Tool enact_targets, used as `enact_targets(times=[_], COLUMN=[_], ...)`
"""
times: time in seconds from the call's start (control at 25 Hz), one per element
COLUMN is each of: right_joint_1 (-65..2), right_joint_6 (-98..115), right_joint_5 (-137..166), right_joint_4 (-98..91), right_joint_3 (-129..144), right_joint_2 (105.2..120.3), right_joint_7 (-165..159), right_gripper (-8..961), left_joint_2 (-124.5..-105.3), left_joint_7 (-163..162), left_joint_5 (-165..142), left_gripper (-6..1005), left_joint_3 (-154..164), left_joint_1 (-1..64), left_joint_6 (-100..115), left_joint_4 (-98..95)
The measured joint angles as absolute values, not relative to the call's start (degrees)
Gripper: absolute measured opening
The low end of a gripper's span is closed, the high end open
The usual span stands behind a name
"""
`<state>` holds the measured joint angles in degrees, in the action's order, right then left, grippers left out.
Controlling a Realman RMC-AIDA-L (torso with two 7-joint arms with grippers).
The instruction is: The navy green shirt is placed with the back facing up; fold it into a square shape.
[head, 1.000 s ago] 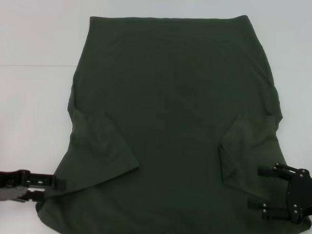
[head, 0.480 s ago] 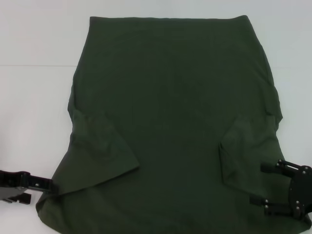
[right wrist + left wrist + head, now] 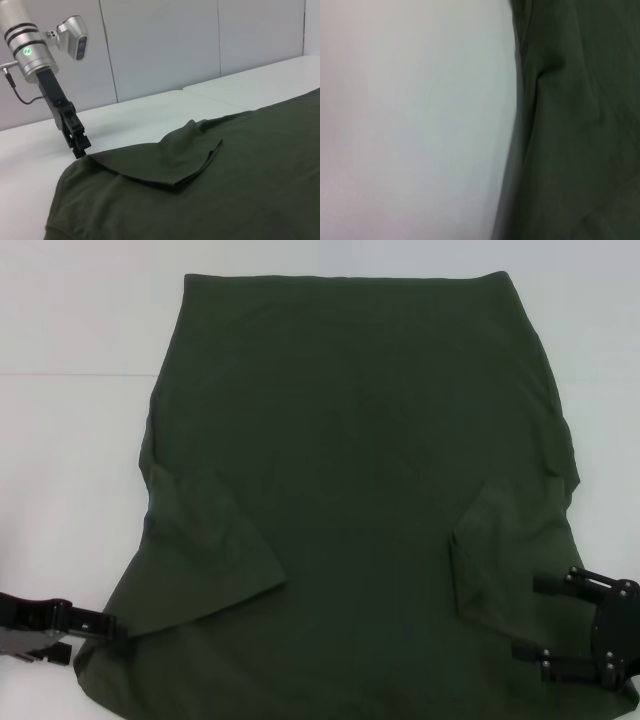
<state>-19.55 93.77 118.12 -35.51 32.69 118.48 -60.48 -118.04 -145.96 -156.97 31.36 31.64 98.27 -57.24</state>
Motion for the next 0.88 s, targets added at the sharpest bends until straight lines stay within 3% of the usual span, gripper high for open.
enact_targets(times=[0.88], right_joint_1=[-19.9], right_joint_6=[93.2], right_joint_5=[118.2], right_joint_4=[-35.5], right_joint_3=[32.7], right_joint_2=[118.57], right_joint_7=[-60.6], right_gripper=[913], left_joint_2=[-118.13], left_joint_7=[-145.5], left_joint_5=[-157.0], left_gripper=[929], left_joint_3=[33.2], left_joint_1=[32.1], left_joint_6=[96.1], left_joint_4=[-54.9])
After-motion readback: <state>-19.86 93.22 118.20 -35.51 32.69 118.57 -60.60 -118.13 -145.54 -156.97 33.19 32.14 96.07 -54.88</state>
